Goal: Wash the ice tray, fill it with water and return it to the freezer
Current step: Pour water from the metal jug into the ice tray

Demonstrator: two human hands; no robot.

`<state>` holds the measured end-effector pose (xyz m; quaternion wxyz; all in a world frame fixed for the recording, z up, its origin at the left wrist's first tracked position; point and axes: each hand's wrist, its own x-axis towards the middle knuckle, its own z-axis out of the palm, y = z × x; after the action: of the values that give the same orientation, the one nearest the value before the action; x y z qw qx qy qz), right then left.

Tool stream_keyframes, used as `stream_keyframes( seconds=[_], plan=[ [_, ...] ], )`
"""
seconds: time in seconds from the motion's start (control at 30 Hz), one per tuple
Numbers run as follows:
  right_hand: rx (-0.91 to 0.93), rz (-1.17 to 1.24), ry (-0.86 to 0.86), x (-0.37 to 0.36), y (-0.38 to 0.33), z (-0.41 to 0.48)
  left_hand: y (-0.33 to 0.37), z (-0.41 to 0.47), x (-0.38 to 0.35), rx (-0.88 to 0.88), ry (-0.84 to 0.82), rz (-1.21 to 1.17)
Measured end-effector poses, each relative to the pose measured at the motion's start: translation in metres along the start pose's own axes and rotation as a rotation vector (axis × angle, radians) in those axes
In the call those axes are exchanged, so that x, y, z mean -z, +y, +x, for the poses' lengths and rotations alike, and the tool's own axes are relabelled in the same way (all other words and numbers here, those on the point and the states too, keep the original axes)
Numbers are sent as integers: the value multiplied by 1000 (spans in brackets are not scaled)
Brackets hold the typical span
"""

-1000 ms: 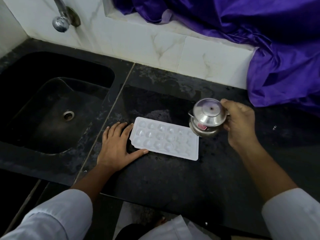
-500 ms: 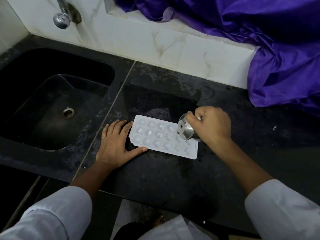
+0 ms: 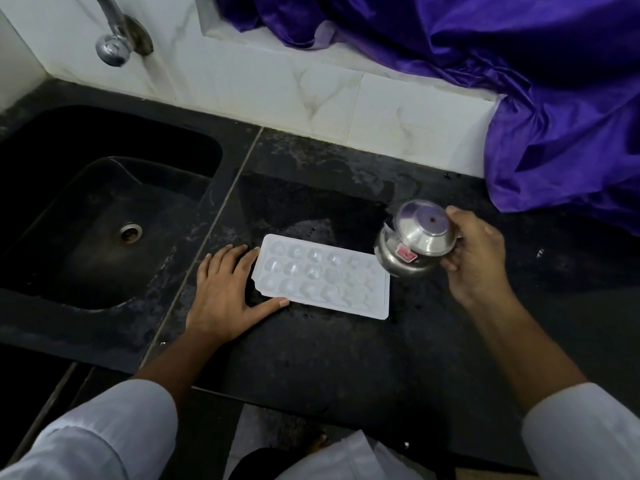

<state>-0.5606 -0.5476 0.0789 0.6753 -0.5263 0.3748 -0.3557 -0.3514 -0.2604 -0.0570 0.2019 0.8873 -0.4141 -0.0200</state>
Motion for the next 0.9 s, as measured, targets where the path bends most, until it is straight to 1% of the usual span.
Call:
stream_keyframes(
  seconds=[0.07, 0.1, 0.17, 0.23, 0.33, 0.43, 0.5, 0.57, 0.63, 0.77, 0.83, 0.9],
  plan=[
    [-10, 115, 0, 3, -7, 0, 0, 0, 0, -1, -1, 0],
    [-5, 133, 3, 4, -10, 0, 0, 0, 0, -1, -2, -1],
    [33, 72, 13, 5, -15, -1, 0, 1, 0, 1, -5, 1],
    [96, -74, 15, 6, -14, -1, 0, 1, 0, 2, -3, 1],
    [223, -367, -30, 8, -5, 3, 0, 0, 0, 0, -4, 6],
    [342, -706, -91, 4, 6, 3, 0, 0, 0, 2, -5, 5],
    [418, -933, -99, -3, 8, 0, 0, 0, 0, 4, -8, 7],
    [478, -1097, -104, -12, 9, -5, -1, 0, 0, 3, -6, 8],
    [508, -1205, -110, -20, 10, -8, 0, 0, 0, 4, -2, 3],
    [558, -1288, -123, -26, 13, -9, 0, 0, 0, 0, -2, 4],
    [552, -1239, -115, -23, 13, -7, -1, 0, 0, 1, -2, 5],
    [481, -1101, -86, -12, 15, -1, -1, 0, 0, 4, -3, 3]
  ],
)
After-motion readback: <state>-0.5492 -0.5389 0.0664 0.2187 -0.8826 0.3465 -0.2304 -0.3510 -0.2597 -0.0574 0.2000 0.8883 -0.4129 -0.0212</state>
